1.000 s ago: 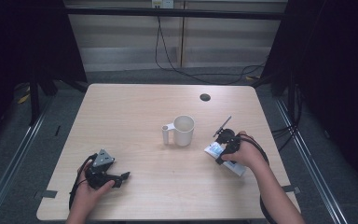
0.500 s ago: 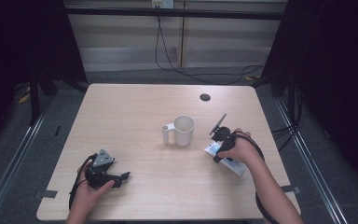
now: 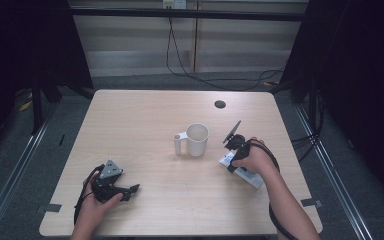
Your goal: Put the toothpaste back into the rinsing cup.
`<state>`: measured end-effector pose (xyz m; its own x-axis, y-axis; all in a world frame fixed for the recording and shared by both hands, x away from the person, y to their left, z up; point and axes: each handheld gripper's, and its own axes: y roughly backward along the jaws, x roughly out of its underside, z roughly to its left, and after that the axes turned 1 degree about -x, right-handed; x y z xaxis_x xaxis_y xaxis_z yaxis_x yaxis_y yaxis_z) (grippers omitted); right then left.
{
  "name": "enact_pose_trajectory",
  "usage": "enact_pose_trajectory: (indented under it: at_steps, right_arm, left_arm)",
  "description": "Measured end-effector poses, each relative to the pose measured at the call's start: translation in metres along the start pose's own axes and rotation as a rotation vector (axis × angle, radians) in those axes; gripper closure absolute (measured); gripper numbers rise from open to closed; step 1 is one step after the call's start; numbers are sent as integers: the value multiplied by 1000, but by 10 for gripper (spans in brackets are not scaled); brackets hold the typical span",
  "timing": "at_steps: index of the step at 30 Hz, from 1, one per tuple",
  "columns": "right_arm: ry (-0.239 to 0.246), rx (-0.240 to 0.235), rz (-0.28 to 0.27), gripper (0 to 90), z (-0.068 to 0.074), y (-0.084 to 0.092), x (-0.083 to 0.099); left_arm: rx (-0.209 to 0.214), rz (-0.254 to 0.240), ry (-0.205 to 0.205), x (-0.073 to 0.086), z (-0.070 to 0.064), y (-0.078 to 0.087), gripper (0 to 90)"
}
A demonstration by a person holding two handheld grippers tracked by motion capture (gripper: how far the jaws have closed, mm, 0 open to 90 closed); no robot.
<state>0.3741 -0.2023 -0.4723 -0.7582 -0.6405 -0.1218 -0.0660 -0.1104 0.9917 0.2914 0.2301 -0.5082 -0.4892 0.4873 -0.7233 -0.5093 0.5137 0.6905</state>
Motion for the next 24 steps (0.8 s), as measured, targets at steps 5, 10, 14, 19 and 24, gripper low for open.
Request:
enact_pose_trajectory:
  at_steps: [5, 10, 14, 19, 24]
  right_arm:
    - [-7, 2, 11, 395, 0, 0, -1]
    - [-5, -2, 37, 405, 0, 0, 1]
    - [-6, -3, 32, 406, 0, 0, 1]
    - [-27, 4, 53, 428, 1, 0, -2]
    - [-43, 0, 43, 543, 1, 3, -1]
  left_arm:
    - [0, 2, 1, 0, 0, 0, 156]
    - [-1, 1, -1, 0, 0, 0, 155]
    - [-1, 2, 0, 0, 0, 0, 156]
    - [-2, 4, -1, 0, 0, 0, 156]
    - [-2, 4, -1, 0, 0, 0, 156]
